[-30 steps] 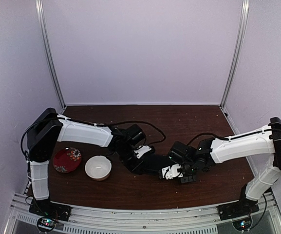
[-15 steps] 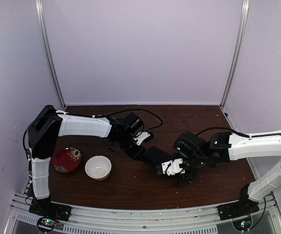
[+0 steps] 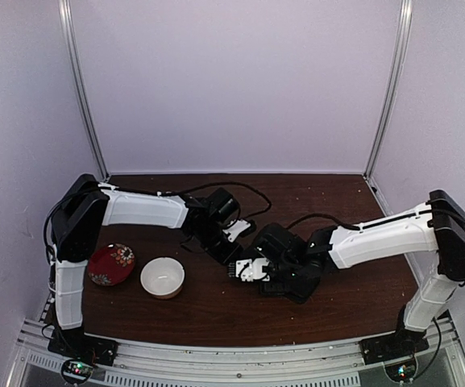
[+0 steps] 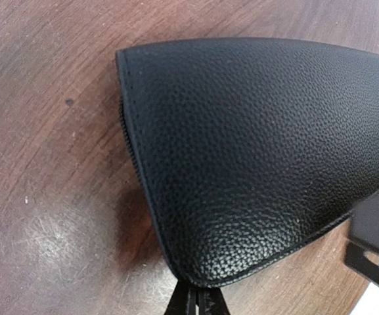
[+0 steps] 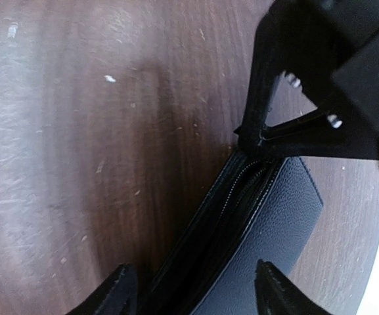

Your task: Sort the hair-cutting tools

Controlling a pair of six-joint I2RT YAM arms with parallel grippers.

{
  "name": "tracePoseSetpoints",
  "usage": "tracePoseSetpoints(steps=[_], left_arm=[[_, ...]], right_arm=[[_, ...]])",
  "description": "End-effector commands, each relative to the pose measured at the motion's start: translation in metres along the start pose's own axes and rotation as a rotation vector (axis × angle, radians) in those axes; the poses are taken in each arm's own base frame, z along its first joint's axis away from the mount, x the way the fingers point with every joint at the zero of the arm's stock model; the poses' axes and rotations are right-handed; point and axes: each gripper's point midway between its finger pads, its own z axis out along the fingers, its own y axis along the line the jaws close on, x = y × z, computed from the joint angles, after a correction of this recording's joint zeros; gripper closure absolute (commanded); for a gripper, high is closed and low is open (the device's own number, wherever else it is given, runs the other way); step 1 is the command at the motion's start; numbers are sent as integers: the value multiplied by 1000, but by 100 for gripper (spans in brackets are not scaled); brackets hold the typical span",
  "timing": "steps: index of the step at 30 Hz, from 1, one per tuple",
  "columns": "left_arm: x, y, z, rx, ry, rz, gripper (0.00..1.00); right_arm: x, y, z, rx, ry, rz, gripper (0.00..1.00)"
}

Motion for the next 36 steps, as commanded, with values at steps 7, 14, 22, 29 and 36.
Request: tracePoseSetpoints(steps=[7, 14, 22, 29, 36], left_arm=[[-4, -3, -3, 20, -20, 42, 100], [12, -23, -6, 121, -55, -23, 100], [-5, -53, 11, 197, -91, -62, 100], [-24, -83, 3, 336, -143, -91, 100], [15, -53, -6, 91, -28, -123, 100]], right_arm=[[13, -16, 39, 141, 120, 46, 58], [16, -25, 45, 176, 129, 103, 76], [3, -25, 41, 115, 89, 170, 74], [1, -33, 31, 150, 69, 183, 74], [16, -46, 36, 176, 105, 214, 74]])
